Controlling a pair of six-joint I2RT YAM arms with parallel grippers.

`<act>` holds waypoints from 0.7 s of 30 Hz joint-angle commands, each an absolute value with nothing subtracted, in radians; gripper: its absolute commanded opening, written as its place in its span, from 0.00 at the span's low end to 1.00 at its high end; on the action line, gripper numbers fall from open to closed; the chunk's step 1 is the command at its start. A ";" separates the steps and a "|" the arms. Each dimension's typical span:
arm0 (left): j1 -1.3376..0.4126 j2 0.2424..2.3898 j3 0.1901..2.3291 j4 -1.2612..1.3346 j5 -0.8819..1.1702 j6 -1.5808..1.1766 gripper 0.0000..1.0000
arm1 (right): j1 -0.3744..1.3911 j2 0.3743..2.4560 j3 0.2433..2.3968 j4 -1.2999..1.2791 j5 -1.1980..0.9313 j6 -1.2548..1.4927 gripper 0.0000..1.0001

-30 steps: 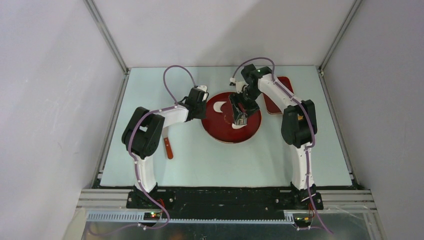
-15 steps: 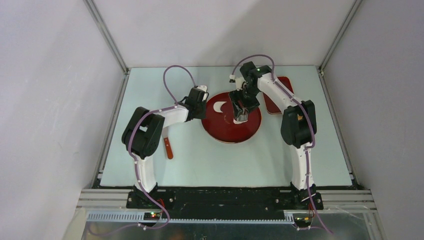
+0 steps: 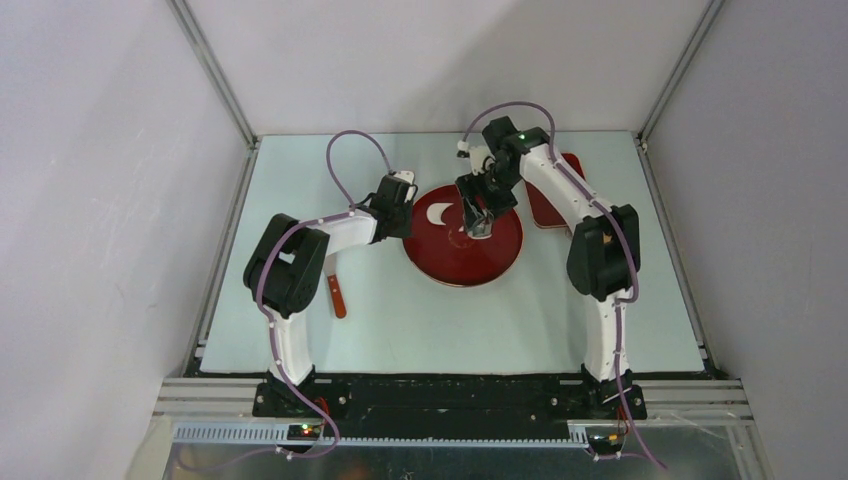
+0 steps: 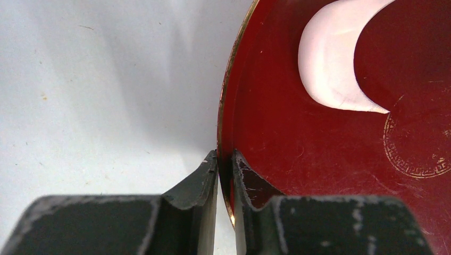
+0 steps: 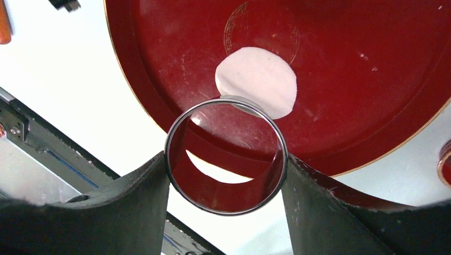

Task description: Roll out the dumpling wrappers from the dough

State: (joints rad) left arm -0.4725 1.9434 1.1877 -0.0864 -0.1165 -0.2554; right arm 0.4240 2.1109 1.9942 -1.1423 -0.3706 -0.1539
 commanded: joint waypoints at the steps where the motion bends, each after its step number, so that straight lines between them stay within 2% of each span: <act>1: -0.467 1.942 1.213 -0.070 -0.113 -0.270 0.19 | 0.436 2.029 1.917 -1.115 -0.366 -0.211 0.00; 12: -0.467 1.944 1.213 -0.069 -0.113 -0.270 0.19 | 0.468 2.010 1.827 -1.180 -0.395 -0.293 0.00; 21: -0.466 1.943 1.213 -0.070 -0.117 -0.270 0.19 | 0.458 2.024 1.934 -1.271 -0.456 -0.308 0.00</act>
